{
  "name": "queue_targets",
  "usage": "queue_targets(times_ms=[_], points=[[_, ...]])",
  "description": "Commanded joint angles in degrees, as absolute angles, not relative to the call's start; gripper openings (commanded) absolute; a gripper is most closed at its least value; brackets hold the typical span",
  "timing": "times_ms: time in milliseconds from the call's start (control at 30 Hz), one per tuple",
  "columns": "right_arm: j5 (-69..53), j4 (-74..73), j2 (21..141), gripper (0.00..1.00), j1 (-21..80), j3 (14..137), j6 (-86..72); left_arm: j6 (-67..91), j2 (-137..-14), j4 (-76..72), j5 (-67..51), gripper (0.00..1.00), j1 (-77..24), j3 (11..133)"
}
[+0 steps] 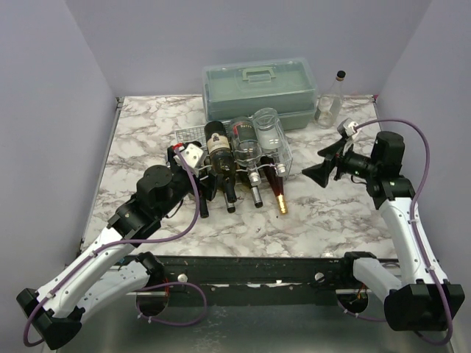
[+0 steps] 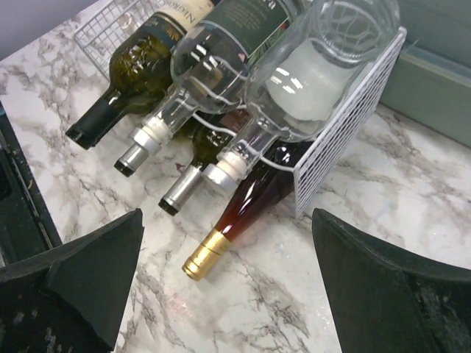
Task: Take the wine bottle off the wine rack
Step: Pick up the wine bottle from the wine rack.
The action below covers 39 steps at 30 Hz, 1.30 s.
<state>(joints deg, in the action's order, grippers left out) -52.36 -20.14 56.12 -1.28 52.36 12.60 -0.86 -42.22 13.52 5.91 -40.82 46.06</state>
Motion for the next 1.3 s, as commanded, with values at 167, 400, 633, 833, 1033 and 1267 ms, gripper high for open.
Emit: queue_targets(times_ms=[167,400,633,833,1033,1267], points=[[-54.6,-13.1,54.7,1.0,-1.5,43.7,9.4,1.7,-41.3,14.5,3.3,0.99,-40.5,47.1],[-50.7,-8.9,56.5,1.0,-1.5,43.1,3.1,2.3,-42.5,14.6,1.8,0.99,-40.5,47.5],[-47.2,-13.8,62.6,0.96,-0.3,49.7,4.2,2.1,-42.6,14.6,2.8,0.99,-40.5,47.3],[-39.1,-22.6,67.6,0.92,6.7,58.8,7.4,1.3,-43.2,15.1,4.1,0.99,-40.4,47.6],[-28.7,-26.1,71.2,0.91,16.2,63.4,6.6,0.6,-42.4,15.3,5.9,0.99,-40.4,47.3],[-17.7,-23.2,74.3,0.9,21.3,65.4,0.7,0.4,-42.5,15.3,5.3,0.99,-40.4,47.5]])
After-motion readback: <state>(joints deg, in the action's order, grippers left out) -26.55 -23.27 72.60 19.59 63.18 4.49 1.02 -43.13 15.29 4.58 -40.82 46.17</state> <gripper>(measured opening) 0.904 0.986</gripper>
